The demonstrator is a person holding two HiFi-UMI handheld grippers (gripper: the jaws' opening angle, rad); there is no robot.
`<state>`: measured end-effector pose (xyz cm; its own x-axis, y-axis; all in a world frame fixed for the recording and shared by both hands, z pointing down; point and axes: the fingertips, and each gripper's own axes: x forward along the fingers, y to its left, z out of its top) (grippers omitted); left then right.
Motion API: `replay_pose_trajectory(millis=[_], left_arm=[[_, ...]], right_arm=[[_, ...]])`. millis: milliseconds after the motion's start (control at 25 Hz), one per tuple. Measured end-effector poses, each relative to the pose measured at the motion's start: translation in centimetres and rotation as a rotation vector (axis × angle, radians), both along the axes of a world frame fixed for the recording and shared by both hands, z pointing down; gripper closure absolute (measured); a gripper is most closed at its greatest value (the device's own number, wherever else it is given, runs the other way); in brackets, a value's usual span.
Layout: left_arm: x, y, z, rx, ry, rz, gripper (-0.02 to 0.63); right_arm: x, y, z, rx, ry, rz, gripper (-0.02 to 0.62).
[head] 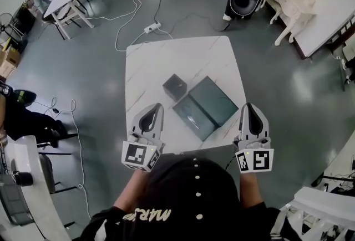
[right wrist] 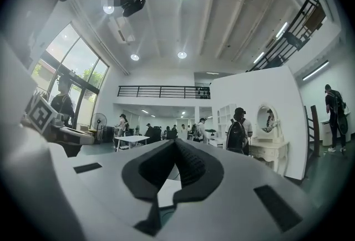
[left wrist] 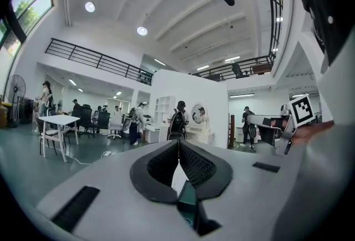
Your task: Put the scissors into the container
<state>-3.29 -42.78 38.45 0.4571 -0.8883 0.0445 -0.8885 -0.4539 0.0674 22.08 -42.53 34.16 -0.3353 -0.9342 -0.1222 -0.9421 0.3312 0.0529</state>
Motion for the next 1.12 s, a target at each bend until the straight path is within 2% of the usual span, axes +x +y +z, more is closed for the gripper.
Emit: replay_pose_trajectory(millis=[480,1120], left_arm=[[0.1,-0.2,-0.3,0.009,-0.023,-0.013,0.575],[-0.1,-0.1,0.1,0.013,-0.014,-0.01,0.577]], right_arm=[[-0.9,-0.7,0.9,-0.029,0.004,-0.032,0.581],[-1.7,-1.1,1.8,-0.066,-0.003,-0.059,0.581]])
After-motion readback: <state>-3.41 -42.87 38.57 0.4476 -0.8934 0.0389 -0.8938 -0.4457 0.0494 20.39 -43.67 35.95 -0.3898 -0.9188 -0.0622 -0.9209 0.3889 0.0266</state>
